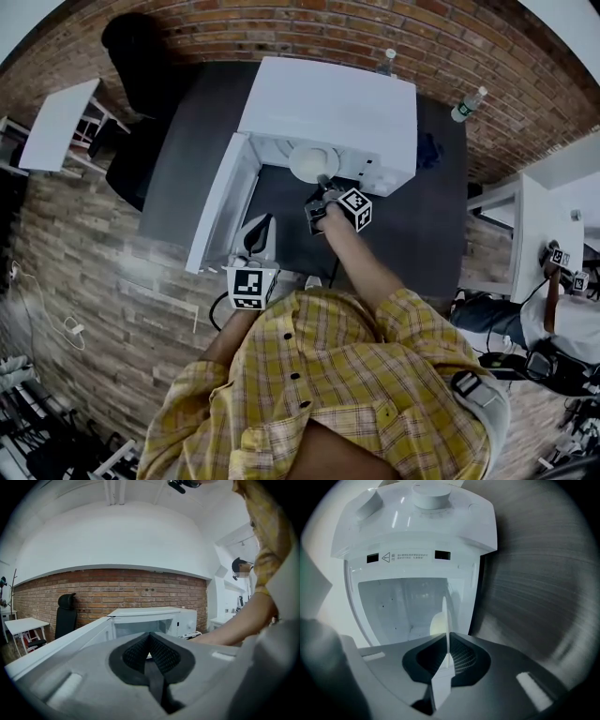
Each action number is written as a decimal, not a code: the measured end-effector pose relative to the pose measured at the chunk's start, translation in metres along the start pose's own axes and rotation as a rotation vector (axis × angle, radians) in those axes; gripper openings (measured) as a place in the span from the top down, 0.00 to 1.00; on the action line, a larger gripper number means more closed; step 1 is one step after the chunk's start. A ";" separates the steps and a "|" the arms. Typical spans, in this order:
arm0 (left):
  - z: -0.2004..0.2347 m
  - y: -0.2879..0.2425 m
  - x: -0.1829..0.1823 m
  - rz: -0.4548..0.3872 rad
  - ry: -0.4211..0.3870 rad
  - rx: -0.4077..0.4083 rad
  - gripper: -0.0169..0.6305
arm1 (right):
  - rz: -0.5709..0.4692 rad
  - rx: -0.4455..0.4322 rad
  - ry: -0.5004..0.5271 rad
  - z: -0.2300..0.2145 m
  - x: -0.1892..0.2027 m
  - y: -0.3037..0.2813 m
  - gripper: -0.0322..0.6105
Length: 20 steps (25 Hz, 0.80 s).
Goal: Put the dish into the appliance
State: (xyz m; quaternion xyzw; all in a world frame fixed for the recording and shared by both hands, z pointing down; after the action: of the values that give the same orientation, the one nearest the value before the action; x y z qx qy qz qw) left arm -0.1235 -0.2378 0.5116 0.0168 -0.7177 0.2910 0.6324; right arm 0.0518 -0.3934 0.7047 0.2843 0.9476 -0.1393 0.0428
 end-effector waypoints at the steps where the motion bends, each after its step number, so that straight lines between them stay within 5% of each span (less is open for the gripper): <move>1: 0.000 0.000 0.000 0.001 0.000 -0.001 0.97 | -0.003 -0.002 -0.005 -0.001 -0.001 -0.001 0.92; 20: 0.001 -0.006 0.000 0.028 0.001 0.013 0.97 | -0.076 -0.066 -0.053 -0.007 -0.014 -0.033 0.93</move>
State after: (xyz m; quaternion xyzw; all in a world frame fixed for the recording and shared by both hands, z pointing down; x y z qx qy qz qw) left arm -0.1225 -0.2433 0.5140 0.0107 -0.7156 0.3048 0.6284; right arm 0.0456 -0.4256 0.7213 0.2426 0.9603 -0.1170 0.0721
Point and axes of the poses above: the fingertips, and each gripper's own axes: y backward along the fingers, z to its left, x out of its underside, the point moved 5 cm from there along y, backward along the fingers, and after that the axes turned 11 degrees about z, right-handed, at the moved point
